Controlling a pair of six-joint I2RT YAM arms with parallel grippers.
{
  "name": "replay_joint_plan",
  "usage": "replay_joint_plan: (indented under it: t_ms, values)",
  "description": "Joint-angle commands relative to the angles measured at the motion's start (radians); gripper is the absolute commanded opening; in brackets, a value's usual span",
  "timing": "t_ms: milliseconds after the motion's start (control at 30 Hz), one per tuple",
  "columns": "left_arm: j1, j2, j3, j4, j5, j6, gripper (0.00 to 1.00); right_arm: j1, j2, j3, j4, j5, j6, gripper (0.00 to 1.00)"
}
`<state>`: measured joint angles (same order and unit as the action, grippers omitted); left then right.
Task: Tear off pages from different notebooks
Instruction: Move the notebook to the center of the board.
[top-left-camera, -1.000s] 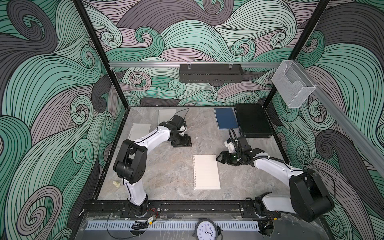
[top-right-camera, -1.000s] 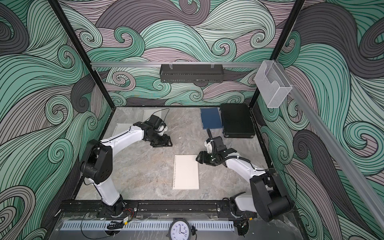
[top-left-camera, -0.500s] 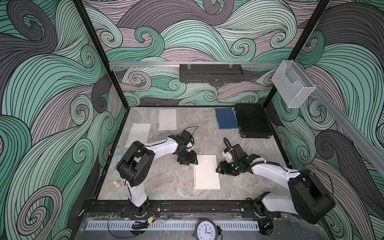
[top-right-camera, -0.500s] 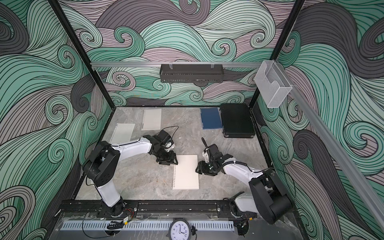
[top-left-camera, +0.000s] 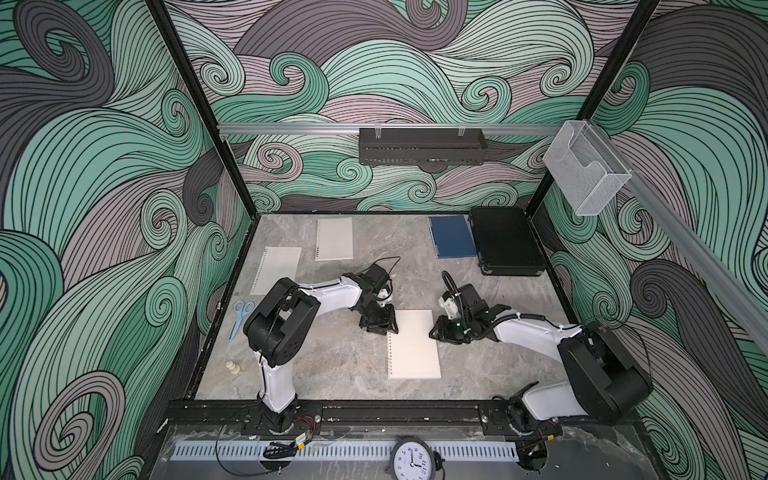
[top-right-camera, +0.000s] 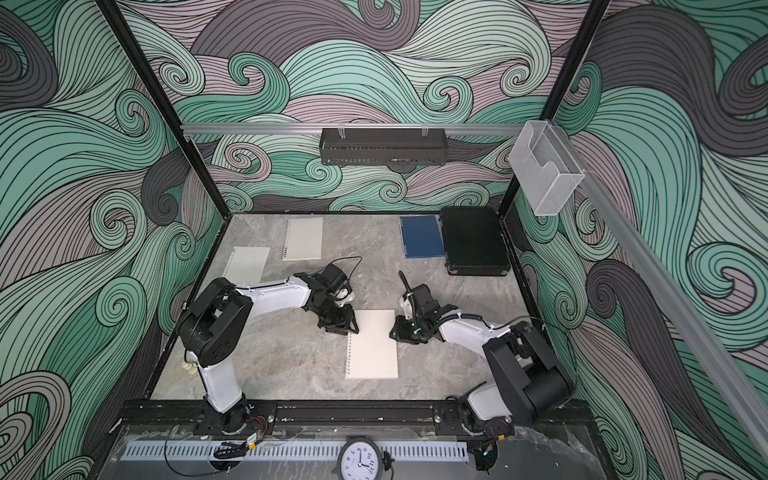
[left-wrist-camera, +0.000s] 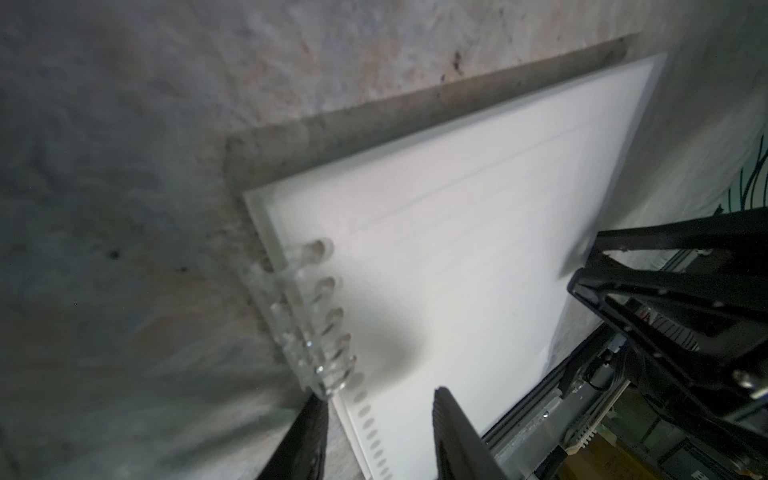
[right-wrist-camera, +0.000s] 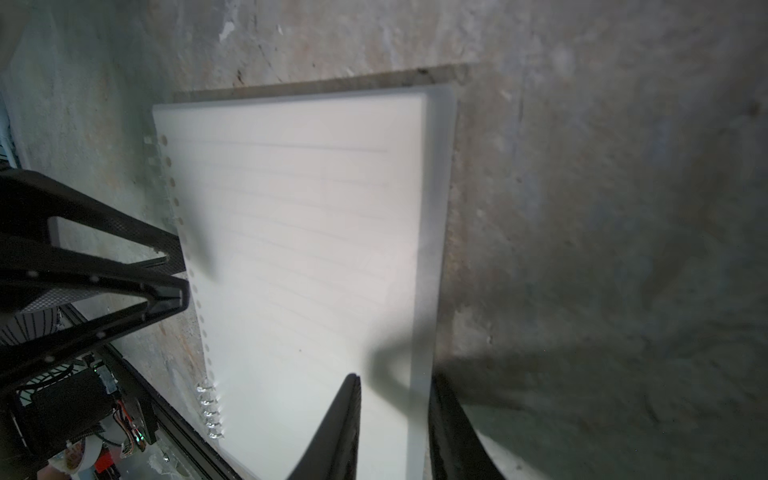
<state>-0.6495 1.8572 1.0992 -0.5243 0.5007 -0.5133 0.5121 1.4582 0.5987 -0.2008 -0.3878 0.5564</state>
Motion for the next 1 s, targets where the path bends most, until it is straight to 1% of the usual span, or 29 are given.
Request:
replay_joint_plan:
  t_ms: [0,267,333,433,500,533,600,667,733,967]
  values:
    - [0.011,0.056,0.052,-0.004,-0.044,0.005,0.4,-0.013,0.059,0.055,0.033,0.027,-0.023,0.3]
    - [0.084,0.17,0.178,0.002,-0.074,0.064,0.38,-0.086,0.228,0.215,0.052,0.015,-0.08,0.3]
    - [0.113,0.208,0.231,0.0,-0.094,0.083,0.38,-0.103,0.278,0.264,0.048,0.014,-0.096,0.3]
    - [0.166,0.286,0.333,-0.016,-0.09,0.104,0.37,-0.136,0.361,0.352,0.043,-0.001,-0.117,0.3]
    - [0.191,0.329,0.387,-0.025,-0.087,0.113,0.37,-0.159,0.415,0.409,0.04,-0.024,-0.136,0.34]
    - [0.202,0.348,0.412,-0.031,-0.078,0.117,0.38,-0.171,0.443,0.439,0.032,-0.033,-0.145,0.37]
    - [0.214,0.365,0.442,-0.042,-0.075,0.12,0.45,-0.186,0.483,0.487,0.016,-0.05,-0.159,0.4]
    - [0.215,0.359,0.444,-0.05,-0.073,0.126,0.52,-0.193,0.506,0.516,0.003,-0.061,-0.165,0.43]
    - [0.212,0.341,0.42,-0.042,-0.064,0.125,0.55,-0.192,0.508,0.519,0.003,-0.055,-0.165,0.45]
    - [0.177,0.289,0.302,-0.012,-0.052,0.099,0.56,-0.193,0.475,0.463,0.025,-0.037,-0.142,0.47]
